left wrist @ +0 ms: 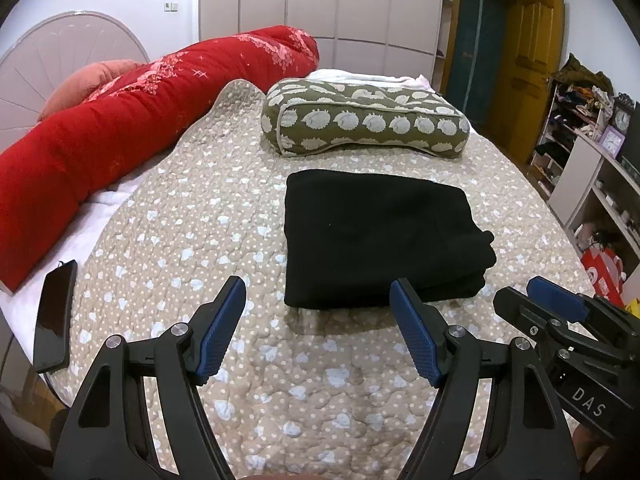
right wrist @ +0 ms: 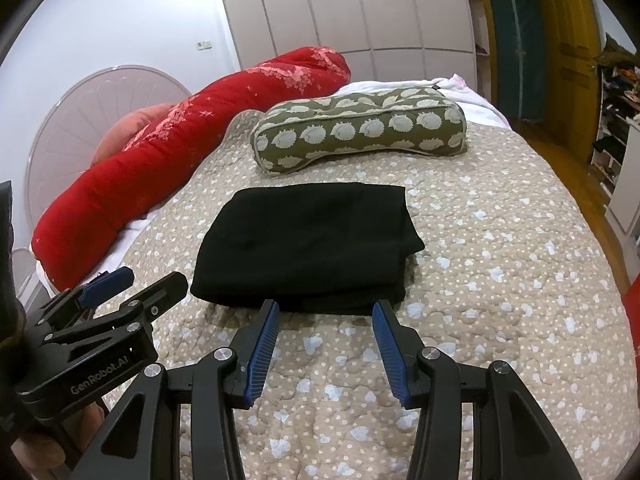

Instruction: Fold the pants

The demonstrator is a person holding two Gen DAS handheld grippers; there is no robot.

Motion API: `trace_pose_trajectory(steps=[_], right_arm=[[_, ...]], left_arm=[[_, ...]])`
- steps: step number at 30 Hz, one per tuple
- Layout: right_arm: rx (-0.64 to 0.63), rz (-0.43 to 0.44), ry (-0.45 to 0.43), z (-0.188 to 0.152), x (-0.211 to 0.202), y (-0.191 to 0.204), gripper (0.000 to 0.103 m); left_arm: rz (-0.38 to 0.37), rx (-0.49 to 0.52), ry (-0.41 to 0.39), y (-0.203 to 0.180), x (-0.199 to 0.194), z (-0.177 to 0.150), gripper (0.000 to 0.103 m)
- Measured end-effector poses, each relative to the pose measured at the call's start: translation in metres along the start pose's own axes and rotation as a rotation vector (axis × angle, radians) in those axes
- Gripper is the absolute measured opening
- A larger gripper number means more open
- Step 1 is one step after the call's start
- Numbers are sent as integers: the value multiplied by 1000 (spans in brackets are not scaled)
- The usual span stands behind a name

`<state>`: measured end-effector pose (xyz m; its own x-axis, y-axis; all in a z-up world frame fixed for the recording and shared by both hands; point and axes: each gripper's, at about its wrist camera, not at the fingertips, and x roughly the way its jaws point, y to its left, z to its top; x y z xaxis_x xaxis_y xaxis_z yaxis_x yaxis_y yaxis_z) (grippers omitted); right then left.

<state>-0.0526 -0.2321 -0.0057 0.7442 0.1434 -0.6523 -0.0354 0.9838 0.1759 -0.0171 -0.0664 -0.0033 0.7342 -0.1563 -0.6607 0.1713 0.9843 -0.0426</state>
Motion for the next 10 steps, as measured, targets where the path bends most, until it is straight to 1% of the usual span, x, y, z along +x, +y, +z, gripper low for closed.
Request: trace_pose_trajectory(steps=[10], right_arm=[[1,1,3,-3,6,-4,47]], left_arm=[[-1,15,-16,1,2,-1,75]])
